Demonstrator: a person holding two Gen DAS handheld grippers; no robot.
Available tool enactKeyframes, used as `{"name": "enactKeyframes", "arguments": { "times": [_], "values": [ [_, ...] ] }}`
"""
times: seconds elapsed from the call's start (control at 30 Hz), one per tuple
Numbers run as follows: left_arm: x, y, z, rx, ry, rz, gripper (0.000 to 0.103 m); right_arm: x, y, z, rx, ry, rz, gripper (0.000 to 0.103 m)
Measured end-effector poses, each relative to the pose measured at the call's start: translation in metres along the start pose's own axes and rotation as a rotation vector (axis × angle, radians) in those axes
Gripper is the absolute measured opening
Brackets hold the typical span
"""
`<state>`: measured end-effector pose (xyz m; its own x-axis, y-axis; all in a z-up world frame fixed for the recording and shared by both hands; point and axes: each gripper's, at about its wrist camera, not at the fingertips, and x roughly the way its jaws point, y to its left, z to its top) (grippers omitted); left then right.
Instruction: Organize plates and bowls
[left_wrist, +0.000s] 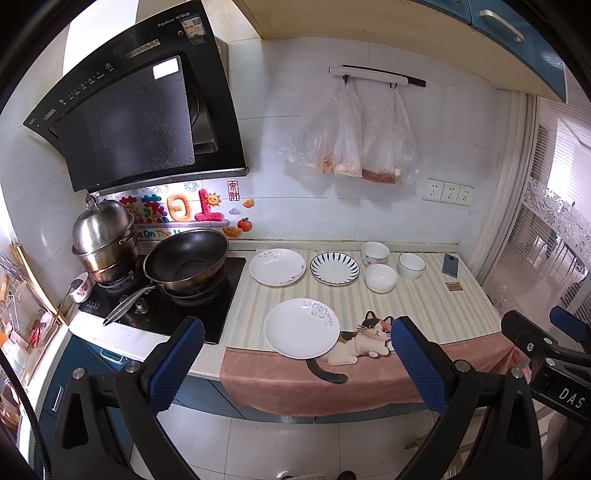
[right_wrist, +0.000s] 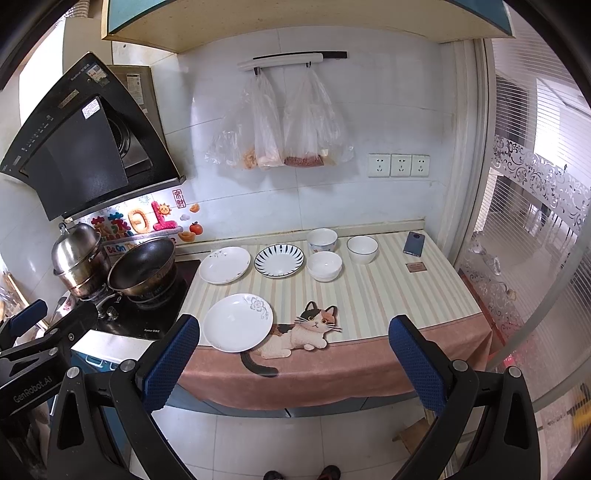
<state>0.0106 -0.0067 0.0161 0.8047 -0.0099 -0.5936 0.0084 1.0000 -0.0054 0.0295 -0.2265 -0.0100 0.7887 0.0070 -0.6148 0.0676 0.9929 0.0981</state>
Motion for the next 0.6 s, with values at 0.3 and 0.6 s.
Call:
{"name": "enactKeyframes", "arguments": {
  "times": [0.3, 0.6],
  "values": [
    [0.0005, 0.0004, -0.0001, 0.002, 0.000, 0.001, 0.103, 0.0010, 0.0022, -0.0055, -0.006, 0.002, 0.007, 0.103],
    [-0.0003, 0.0017, 0.0000, 0.001, -0.001, 0.001, 0.103, 0.0007, 0.0027, -0.0028, -0.006, 0.005, 0.008, 0.103]
  ]
}}
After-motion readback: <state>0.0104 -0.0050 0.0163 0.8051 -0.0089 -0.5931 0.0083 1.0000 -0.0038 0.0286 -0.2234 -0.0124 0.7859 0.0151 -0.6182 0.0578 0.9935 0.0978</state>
